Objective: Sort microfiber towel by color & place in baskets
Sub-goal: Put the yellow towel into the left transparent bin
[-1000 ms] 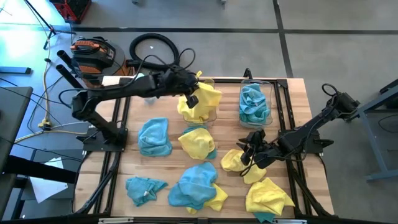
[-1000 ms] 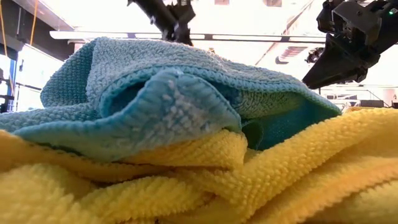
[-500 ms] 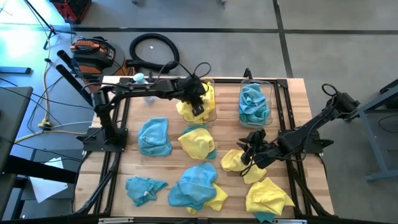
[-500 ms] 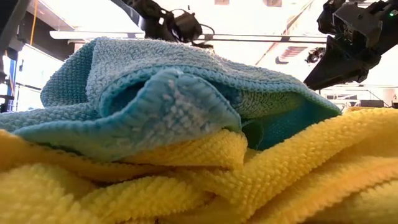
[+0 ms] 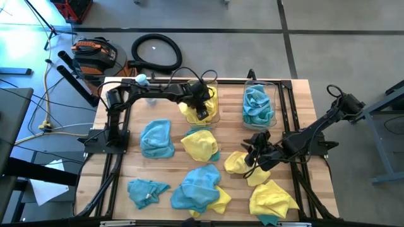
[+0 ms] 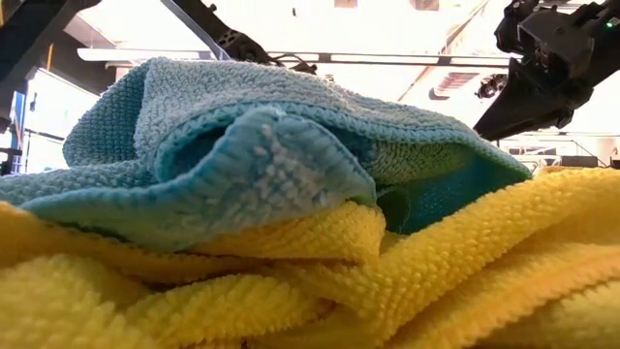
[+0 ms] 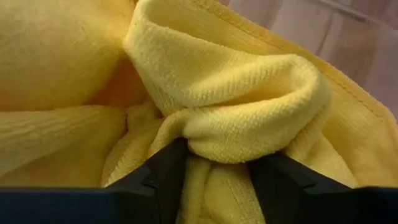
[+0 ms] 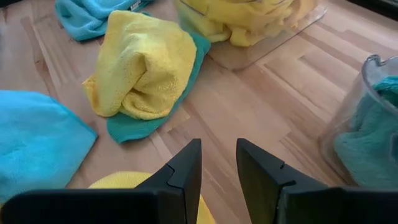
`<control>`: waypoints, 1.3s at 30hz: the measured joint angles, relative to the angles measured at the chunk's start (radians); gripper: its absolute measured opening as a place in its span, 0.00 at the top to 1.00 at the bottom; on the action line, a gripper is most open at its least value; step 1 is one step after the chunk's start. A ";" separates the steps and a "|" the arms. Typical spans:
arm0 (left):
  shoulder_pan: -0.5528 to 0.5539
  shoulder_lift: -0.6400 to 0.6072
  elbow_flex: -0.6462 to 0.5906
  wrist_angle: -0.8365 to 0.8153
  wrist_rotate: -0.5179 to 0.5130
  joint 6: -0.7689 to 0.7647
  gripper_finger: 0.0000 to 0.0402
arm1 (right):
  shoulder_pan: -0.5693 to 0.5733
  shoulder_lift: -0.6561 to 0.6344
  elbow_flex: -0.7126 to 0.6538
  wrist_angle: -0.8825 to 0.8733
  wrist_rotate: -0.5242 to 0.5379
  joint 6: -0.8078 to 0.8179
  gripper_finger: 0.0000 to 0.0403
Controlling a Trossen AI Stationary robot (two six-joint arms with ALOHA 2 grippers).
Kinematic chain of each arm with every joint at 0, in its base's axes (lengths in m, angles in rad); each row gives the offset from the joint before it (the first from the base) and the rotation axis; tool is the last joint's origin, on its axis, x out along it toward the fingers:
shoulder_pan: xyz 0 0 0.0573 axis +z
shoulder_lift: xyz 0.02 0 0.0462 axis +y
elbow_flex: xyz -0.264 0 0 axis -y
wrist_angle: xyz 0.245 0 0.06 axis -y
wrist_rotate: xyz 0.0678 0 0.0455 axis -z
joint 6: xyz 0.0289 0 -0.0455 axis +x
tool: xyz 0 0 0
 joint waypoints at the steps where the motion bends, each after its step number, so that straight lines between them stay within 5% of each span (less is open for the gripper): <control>1: 0.000 0.000 0.000 -0.001 0.000 0.017 0.59 | 0.000 0.000 0.000 -0.002 0.006 0.000 0.77; 10: -0.001 -0.127 -0.001 -0.039 -0.006 0.063 0.59 | 0.000 0.000 0.000 -0.004 0.009 0.000 0.77; 19: -0.017 -0.313 -0.005 -0.287 -0.053 0.033 0.59 | 0.000 0.000 0.000 -0.008 0.009 0.001 0.77; 30: -0.035 -0.319 -0.142 -0.270 -0.089 -0.033 0.59 | 0.000 0.000 0.000 -0.011 0.009 0.003 0.77; 34: -0.035 -0.319 -0.144 -0.254 -0.126 -0.034 0.69 | 0.000 0.000 0.000 -0.011 0.010 0.003 0.77; 39: -0.035 -0.319 -0.144 -0.225 -0.130 -0.018 0.95 | 0.000 0.000 0.000 -0.011 0.010 0.002 0.77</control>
